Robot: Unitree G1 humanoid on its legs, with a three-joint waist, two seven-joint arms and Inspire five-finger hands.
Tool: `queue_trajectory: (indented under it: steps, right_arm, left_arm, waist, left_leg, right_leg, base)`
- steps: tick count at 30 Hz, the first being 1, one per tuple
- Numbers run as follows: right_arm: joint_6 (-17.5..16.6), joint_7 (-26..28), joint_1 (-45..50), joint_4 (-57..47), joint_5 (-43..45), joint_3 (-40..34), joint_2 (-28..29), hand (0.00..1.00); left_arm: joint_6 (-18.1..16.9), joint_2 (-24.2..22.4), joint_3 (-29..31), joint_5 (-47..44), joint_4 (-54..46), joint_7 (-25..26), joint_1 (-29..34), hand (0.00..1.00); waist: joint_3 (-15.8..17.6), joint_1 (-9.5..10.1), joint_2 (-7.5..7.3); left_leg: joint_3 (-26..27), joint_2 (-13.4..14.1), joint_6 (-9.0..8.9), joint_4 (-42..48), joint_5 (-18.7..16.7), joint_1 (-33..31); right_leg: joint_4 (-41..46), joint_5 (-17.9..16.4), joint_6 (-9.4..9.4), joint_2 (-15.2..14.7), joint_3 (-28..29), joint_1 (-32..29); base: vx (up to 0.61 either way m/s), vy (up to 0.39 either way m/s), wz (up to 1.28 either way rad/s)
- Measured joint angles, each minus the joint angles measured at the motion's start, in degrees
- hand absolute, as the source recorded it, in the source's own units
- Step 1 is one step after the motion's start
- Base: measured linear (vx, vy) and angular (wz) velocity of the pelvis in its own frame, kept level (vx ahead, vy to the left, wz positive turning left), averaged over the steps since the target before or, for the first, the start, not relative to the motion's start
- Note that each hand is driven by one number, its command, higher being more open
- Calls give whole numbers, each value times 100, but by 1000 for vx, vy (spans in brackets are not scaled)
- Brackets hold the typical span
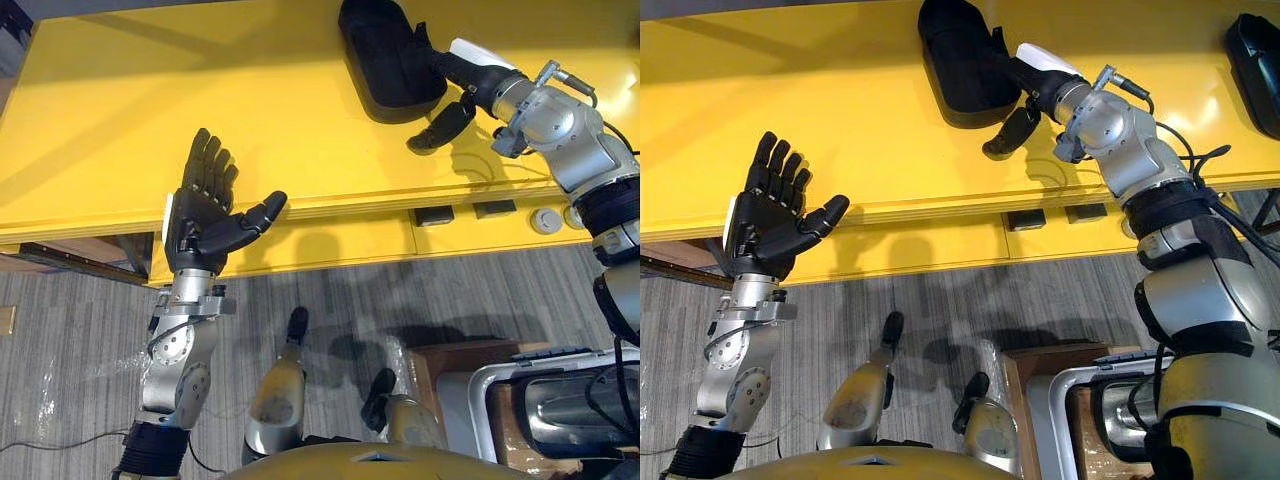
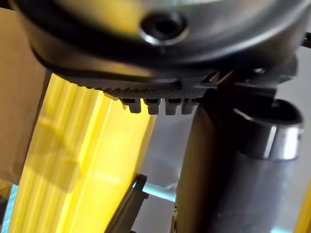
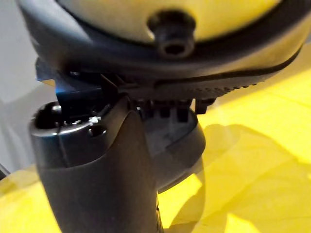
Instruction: Walk over and take three plastic housings, then place them on the shelf
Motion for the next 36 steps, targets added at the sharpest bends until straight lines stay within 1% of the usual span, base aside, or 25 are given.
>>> queue_trajectory:
  steps: [2,4,5,7,12,14,16,20,23,25,29,32,36]
  right_arm:
    - [-89,-11,-26,47,0,75,0,0]
    - [-149,-10,-285,144,-137,240,-2,0]
    - [-200,-19,-322,146,-189,270,-1,0]
    - [-321,-29,-371,147,-235,339,0,0]
    - [-325,-150,-447,157,-440,439,0,0]
    - [-322,-210,-479,158,-474,440,-1,0]
    - [-341,-321,-480,158,-684,444,-8,0]
    - [-550,-580,-480,158,-1124,512,-121,0]
    - [-773,-866,-491,142,-1602,612,-256,0]
    - [-937,-1055,-519,57,-1978,687,-414,0]
    - [-994,-1122,-520,-91,-2022,770,-670,0]
    - [-1169,-1158,-478,-273,-2020,828,-1014,0]
    - [-1280,-1236,-226,-616,-2005,781,-1313,0]
  left_arm:
    - [0,-1,-4,1,0,-1,-3,100]
    - [0,0,-3,1,0,-1,-3,100]
    - [0,0,-3,1,0,-1,-7,100]
    - [0,2,-2,-4,0,-1,-67,100]
    - [-3,23,0,-8,0,-1,-111,100]
    - [-3,111,-2,-27,7,-1,-108,100]
    - [-3,158,10,-51,7,0,-111,100]
    - [-3,170,10,-65,9,1,-99,100]
    - [-3,214,13,-83,15,7,-87,100]
    - [-51,319,15,-181,18,-2,-34,100]
    - [-203,435,34,-245,16,-79,9,100]
    - [-295,492,77,-246,14,-138,31,100]
    - [-323,640,163,-251,5,-212,81,100]
  waist:
    - [12,-10,23]
    - [57,-24,105]
    - [61,-25,115]
    - [62,12,118]
    - [63,29,118]
    - [64,4,115]
    - [64,-10,115]
    - [69,-3,106]
    - [83,-2,83]
    - [113,-3,30]
    - [158,-8,-49]
    - [193,-7,-111]
    - [209,-13,-173]
  left_leg:
    - [0,2,-2,0,0,0]
    - [1,8,-6,-1,-4,-1]
    - [3,13,-11,-1,-9,-2]
    - [-20,46,-40,-1,-25,-6]
    - [-46,62,-55,-1,-17,-44]
    - [-41,68,-59,-1,-11,-67]
    - [-35,69,-59,-1,-11,-63]
    - [-26,77,-59,-1,-12,-64]
    - [-9,83,-59,-2,-12,-65]
    - [15,94,-61,-3,-14,-71]
    - [26,99,-61,-3,-15,-82]
    - [37,105,-62,-3,-15,-86]
    - [87,119,-62,-4,-15,-74]
  right_leg:
    - [9,-5,-4,1,-1,-3]
    - [32,-10,-10,0,0,-19]
    - [51,-19,-20,0,0,-30]
    - [101,-55,-66,-1,-21,-43]
    - [214,-122,-87,-4,-31,-112]
    - [232,-127,-95,-4,-30,-147]
    - [235,-130,-97,-4,-26,-147]
    - [237,-130,-99,-1,-18,-157]
    - [237,-130,-99,0,-8,-170]
    - [244,-130,-99,5,17,-196]
    - [241,-129,-99,7,25,-212]
    - [231,-128,-99,14,28,-216]
    - [214,-124,-99,27,68,-218]
  base:
    - [4,-41,-1]
    - [-13,-34,-2]
    - [-17,-38,-1]
    - [-9,-53,3]
    - [-4,-53,3]
    - [-3,-48,-2]
    - [-1,-40,-2]
    - [-9,-33,-1]
    - [-13,-36,-3]
    - [-11,-38,-6]
    - [-4,-41,-2]
    - [1,-42,-1]
    - [2,-41,-5]
